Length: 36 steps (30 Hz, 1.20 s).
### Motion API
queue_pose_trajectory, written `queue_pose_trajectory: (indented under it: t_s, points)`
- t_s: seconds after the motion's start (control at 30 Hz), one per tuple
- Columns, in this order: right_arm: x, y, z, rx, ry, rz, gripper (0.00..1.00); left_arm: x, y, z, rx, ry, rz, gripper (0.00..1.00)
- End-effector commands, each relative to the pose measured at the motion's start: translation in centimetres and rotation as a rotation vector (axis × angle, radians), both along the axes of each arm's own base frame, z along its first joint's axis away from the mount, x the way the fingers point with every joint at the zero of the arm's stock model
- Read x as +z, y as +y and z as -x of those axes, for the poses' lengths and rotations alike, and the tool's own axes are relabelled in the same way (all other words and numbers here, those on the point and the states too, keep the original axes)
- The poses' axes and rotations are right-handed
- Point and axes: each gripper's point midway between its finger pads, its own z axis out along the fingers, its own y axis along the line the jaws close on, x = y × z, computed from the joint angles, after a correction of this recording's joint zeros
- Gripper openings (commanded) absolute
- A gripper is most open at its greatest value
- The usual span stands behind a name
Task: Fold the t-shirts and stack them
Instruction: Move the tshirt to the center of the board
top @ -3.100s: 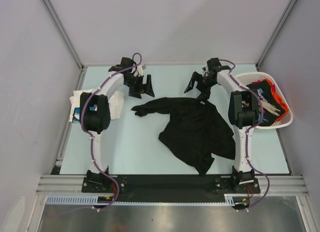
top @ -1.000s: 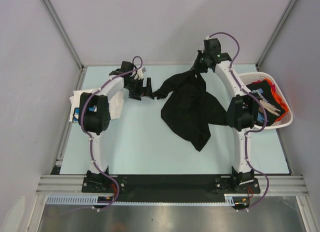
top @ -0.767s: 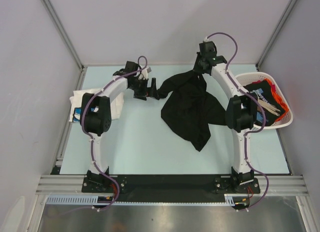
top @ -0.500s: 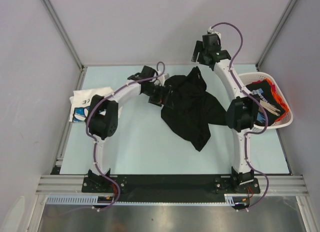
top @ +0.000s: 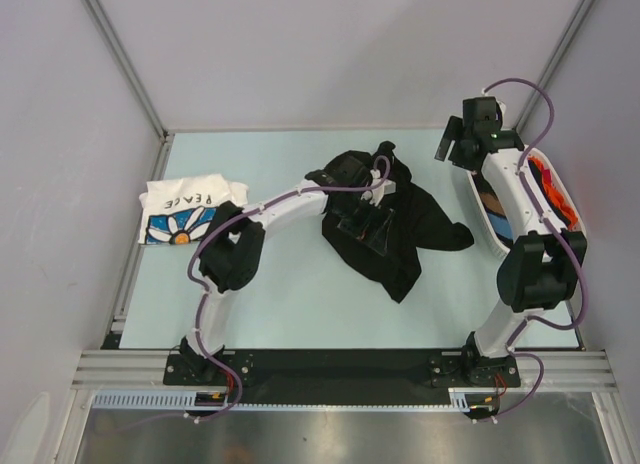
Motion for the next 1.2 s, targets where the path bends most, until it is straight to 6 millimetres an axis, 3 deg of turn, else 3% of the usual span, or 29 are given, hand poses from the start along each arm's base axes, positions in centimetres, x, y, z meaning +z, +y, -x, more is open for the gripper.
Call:
queue_pose_trajectory:
  t_s: [0.0,0.1,0.2,0.27,0.37,0.4,0.47,0.5,0.57,0.73,0.9,1.03,1.13,1.17]
  points:
    - [0.4,1.4,0.5,0.059,-0.001,-0.018,0.86,-1.1,-0.8,-1.7,0.006,-0.037,-0.054,1.0]
    - [0.7,1.9,0.2,0.085,-0.007,-0.029,0.86,-2.9,-1.7,-2.5,0.004,-0.058,-0.125,1.0]
    - [1.2,2.1,0.0,0.107,-0.019,-0.027,0.86,-5.5,-1.3,-2.9,0.003,-0.084,-0.238,1.0]
    - [1.9,2.0,-0.4,0.112,-0.032,-0.025,0.86,-7.0,-0.4,-3.0,0.007,-0.075,-0.308,0.91]
    - [2.5,1.8,-0.8,0.118,-0.044,-0.023,0.85,-9.3,1.1,-2.9,0.014,-0.057,-0.408,0.38]
    - [2.6,1.8,-1.0,0.121,-0.045,-0.027,0.85,-9.8,1.8,-3.1,0.024,-0.057,-0.441,0.0]
    - [2.6,2.0,-1.2,0.131,-0.046,-0.035,0.85,-9.7,2.8,-3.3,0.068,-0.058,-0.474,0.0]
    - [2.8,2.1,-1.3,0.136,-0.05,-0.041,0.85,-8.4,3.5,-4.3,0.109,-0.089,-0.473,0.0]
    - [2.4,2.3,-1.3,0.141,-0.041,-0.051,0.85,-8.5,5.5,-4.2,0.172,-0.078,-0.502,0.0]
    - [0.9,3.0,-1.1,0.155,-0.015,-0.086,0.84,-6.6,13.7,-4.8,0.368,-0.101,-0.634,0.0]
    - [-0.9,3.4,-1.1,0.166,0.036,-0.111,0.84,-5.2,20.5,-2.7,0.505,-0.076,-0.774,0.0]
    - [-3.6,4.3,-0.3,0.178,0.133,-0.158,0.84,-5.6,23.3,-0.9,0.561,-0.014,-0.844,0.0]
    - [-6.4,6.4,0.7,0.242,0.239,-0.263,0.84,-6.3,24.5,0.2,0.587,0.057,-0.875,0.01]
    - [-7.2,7.0,1.1,0.266,0.272,-0.288,0.84,-6.4,24.9,0.2,0.611,0.071,-0.887,0.2]
